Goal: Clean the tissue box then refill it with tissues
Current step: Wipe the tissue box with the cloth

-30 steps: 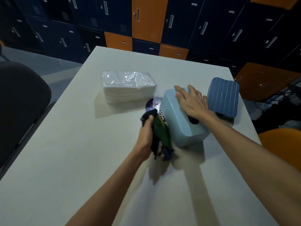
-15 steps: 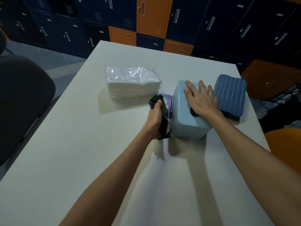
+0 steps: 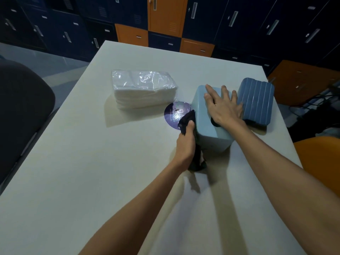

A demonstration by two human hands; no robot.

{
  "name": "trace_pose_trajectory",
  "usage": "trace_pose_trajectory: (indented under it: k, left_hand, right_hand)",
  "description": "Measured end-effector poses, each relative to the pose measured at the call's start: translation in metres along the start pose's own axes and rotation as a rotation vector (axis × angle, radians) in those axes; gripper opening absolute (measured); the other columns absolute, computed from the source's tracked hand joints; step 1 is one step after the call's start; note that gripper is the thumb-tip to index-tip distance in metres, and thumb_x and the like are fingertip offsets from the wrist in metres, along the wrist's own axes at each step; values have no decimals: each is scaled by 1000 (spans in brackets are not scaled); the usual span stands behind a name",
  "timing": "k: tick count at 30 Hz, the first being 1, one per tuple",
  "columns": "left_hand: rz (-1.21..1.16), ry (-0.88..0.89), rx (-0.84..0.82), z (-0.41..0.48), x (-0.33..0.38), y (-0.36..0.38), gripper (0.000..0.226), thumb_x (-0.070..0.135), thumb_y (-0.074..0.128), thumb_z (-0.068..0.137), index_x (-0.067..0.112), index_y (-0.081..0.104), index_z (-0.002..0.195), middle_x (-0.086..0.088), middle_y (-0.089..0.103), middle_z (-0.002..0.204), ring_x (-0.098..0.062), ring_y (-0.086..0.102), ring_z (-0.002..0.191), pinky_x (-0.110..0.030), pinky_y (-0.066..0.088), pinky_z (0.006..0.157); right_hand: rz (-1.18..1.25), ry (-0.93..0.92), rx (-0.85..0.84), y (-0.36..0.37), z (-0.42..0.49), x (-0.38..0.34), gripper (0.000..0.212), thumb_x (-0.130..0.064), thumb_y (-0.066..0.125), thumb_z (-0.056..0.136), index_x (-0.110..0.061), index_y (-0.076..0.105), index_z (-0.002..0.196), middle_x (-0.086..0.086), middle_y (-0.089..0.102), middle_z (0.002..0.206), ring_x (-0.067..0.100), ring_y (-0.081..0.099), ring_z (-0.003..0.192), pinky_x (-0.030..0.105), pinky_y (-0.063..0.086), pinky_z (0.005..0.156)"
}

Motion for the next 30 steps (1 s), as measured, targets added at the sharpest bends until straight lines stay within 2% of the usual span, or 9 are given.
trace_pose_trajectory:
  k: [2,6,9,12,14,18,23,27,30]
  left_hand:
    - [20,-115,6,32,16,7,59,51,44,76,17,65,120,-10,69,118,-29,66,105,-45,52,96]
    - [105,-206,-5,62,70,31,44,30,38,90,6,63,116,-11,68,99,-30,67,80,-31,54,62]
    - [302,-64,80,42,74,46,43,40,34,98,12,58,120,-10,64,118,-31,61,105,-38,48,91]
    - [368,313,113,-3,44,43,41,43,35,102,30,48,139,5,55,138,-17,50,123,-25,34,96]
    - [277,429,145,-23,14,31,40,41,39,102,32,47,141,9,53,141,-9,48,127,-25,35,104]
    - [128,281,213,-38,-7,25,57,58,38,93,20,60,129,-3,66,125,-21,59,116,-44,45,102]
    - [90,-133,127,14,36,18,46,41,39,94,10,64,118,-10,67,117,-32,63,107,-47,49,98]
    - [68,-158,71,25,45,20,39,39,40,94,13,67,104,-11,71,108,-28,68,94,-42,54,89]
    - [53,-88,146,2,29,22,49,51,41,92,15,65,115,-10,67,118,-28,64,104,-46,50,97]
  right_hand:
    - [17,-1,-1,0,-2,0,51,-58,9,98,-50,10,148,5,2,162,37,-3,146,63,1,112]
    - [39,9,8,2,-2,1,51,-59,9,97,-51,12,148,6,4,162,38,-3,146,63,1,111]
    - [38,11,4,3,0,1,53,-62,9,96,-52,10,148,6,2,162,38,-3,146,63,0,111]
    - [14,-2,-5,2,-1,1,52,-61,11,97,-51,8,148,6,2,162,38,-4,146,63,1,112]
    - [12,-20,6,1,-3,0,51,-60,9,98,-51,8,148,6,2,162,37,-3,147,62,0,113]
    - [-9,-32,21,3,-4,0,52,-60,7,97,-51,8,148,5,3,162,36,-2,147,61,0,113]
    - [-6,-27,11,2,-5,0,51,-60,7,97,-51,8,148,6,3,162,37,-2,147,61,0,113]
    - [-5,-21,9,2,-4,0,52,-60,7,97,-52,8,148,5,4,162,37,-1,147,62,1,113]
    - [-14,-16,15,3,-3,2,51,-61,7,97,-52,8,147,5,5,162,37,0,147,64,2,112]
Point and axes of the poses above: each hand's wrist, its own z-axis towards the middle knuckle, its own y-axis out of the palm, x = y × z, the point moved 1 cm from there along z, towards the middle knuckle
